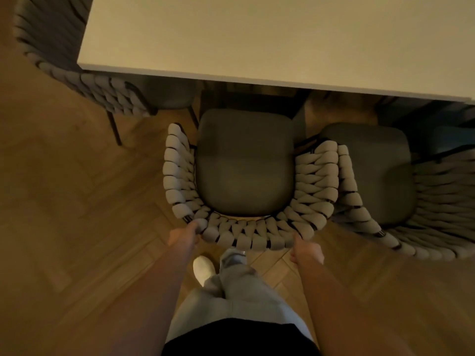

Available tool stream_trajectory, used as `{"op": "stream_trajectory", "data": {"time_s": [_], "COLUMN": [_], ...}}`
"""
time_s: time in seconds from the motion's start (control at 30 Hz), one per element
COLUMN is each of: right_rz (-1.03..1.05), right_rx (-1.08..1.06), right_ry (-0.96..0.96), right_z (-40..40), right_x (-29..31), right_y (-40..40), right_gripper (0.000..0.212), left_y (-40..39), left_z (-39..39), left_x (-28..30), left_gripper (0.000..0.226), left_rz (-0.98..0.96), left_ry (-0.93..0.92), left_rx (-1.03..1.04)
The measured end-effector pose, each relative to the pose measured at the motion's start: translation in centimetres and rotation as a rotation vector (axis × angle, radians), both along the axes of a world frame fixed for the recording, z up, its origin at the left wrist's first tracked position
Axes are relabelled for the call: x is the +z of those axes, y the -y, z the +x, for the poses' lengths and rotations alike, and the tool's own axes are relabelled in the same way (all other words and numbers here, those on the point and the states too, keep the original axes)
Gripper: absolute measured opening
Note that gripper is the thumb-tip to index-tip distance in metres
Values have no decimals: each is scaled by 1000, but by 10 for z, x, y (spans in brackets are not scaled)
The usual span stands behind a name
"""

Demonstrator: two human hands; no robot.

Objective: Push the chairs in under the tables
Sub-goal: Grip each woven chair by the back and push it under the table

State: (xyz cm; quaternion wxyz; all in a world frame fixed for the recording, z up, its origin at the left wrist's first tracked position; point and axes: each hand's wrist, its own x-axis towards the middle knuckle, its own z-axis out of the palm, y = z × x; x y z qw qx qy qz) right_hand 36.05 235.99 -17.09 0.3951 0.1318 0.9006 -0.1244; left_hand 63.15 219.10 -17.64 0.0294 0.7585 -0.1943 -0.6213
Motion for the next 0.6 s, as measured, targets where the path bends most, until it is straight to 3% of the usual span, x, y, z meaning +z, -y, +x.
{"op": "stream_trajectory", "data": {"time_s": [0.17, 0.37, 0.5, 0.6], "right_rz": [-283, -495, -586, -589], "right_rx": [-340, -730, -821, -806], "right_ry": [99, 196, 247, 188], "right_z": [5, -9, -15, -15], "right_x": [-19, -43, -57, -58], "right_y": [0, 10, 10, 8], "right_gripper": [42, 64, 58, 63], "left_y": [6, 27, 33, 33], "left_z": [4, -2, -8, -12], "left_x": [-19, -44, -56, -55], "left_gripper": [48, 71, 71, 59], "left_rz": [-61, -28, 0, -30], "left_ry": [-121, -161, -204, -240], "left_rx": [89, 253, 334, 353]}}
